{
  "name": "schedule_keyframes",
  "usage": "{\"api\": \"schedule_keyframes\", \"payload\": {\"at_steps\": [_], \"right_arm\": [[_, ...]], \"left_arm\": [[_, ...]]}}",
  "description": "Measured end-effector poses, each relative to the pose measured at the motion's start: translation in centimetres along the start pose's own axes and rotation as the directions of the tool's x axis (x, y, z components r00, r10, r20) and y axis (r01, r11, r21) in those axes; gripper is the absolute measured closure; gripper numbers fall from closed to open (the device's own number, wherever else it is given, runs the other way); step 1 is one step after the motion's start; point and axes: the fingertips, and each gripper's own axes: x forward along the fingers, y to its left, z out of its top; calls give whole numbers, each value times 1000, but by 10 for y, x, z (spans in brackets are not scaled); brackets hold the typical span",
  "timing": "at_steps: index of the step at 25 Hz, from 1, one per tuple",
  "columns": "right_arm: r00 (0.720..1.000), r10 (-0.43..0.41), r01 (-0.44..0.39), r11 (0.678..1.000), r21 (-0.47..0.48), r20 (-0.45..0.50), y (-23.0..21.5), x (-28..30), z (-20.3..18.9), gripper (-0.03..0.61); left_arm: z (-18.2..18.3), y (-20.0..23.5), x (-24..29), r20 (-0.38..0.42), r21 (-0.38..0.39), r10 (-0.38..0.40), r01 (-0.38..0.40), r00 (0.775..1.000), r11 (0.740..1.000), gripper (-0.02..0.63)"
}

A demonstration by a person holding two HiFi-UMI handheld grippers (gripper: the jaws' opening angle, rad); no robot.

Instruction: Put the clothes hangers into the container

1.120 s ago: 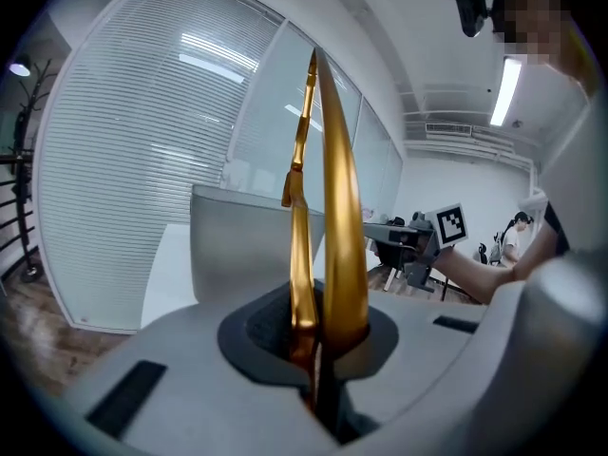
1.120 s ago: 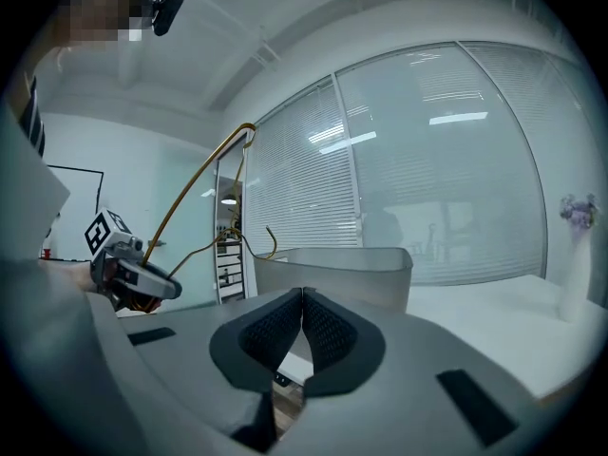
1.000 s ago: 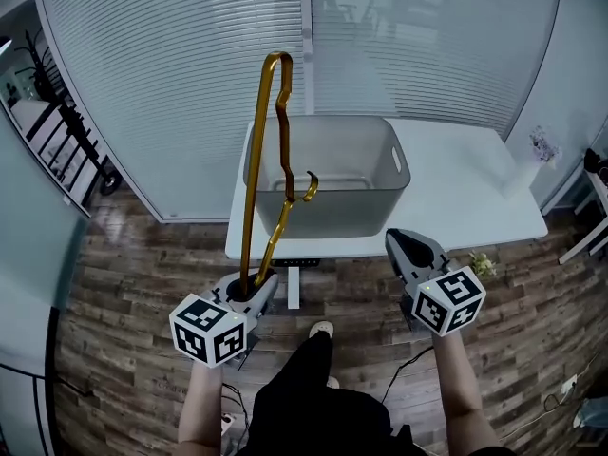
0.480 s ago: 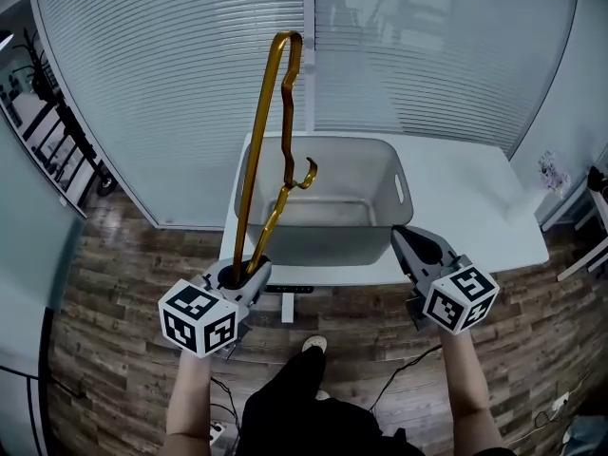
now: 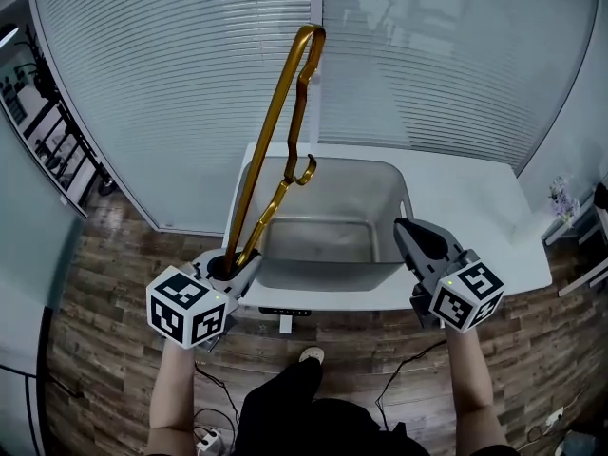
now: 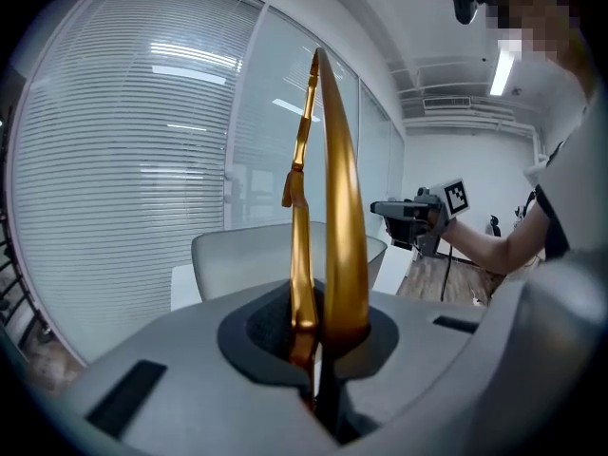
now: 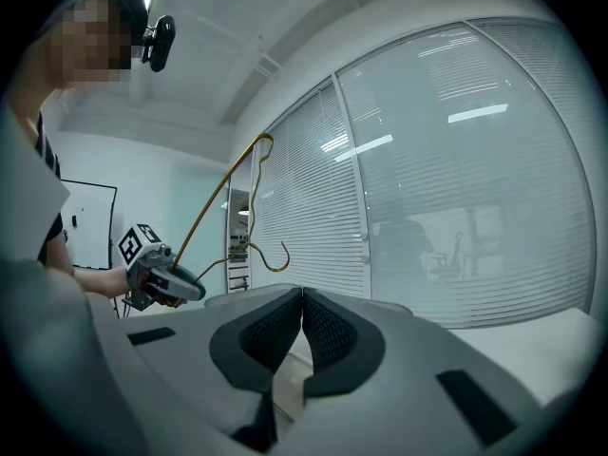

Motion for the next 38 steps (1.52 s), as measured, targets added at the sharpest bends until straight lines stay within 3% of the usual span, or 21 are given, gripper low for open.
{"api": "schedule_keyframes", "payload": {"at_steps": [8, 13, 18, 24, 32, 38], "right_arm": [[999, 31, -31, 999, 9, -26, -9, 20, 3, 551], [999, 14, -13, 1000, 21, -30, -24, 24, 1, 551], [1000, -3, 4, 999, 34, -28, -37, 23, -2, 551], [999, -10, 12, 999, 48, -41, -47, 21, -6, 551], [998, -34, 37, 997, 67, -46, -65, 14, -8, 551], [998, -47, 50, 996, 68, -41, -72, 9, -6, 551]], "left_arm": [[4, 26, 4, -178, 138, -3, 28, 984, 990, 584], [3, 42, 16, -299, 278, 45, 42, 953, 960, 584], [-3, 51, 19, -393, 367, 79, 78, 916, 927, 584], [-3, 75, 15, -502, 472, 150, 125, 852, 873, 584], [20, 111, 5, -611, 602, 267, 218, 745, 768, 584], [29, 123, 1, -663, 686, 377, 324, 647, 652, 584]]}}
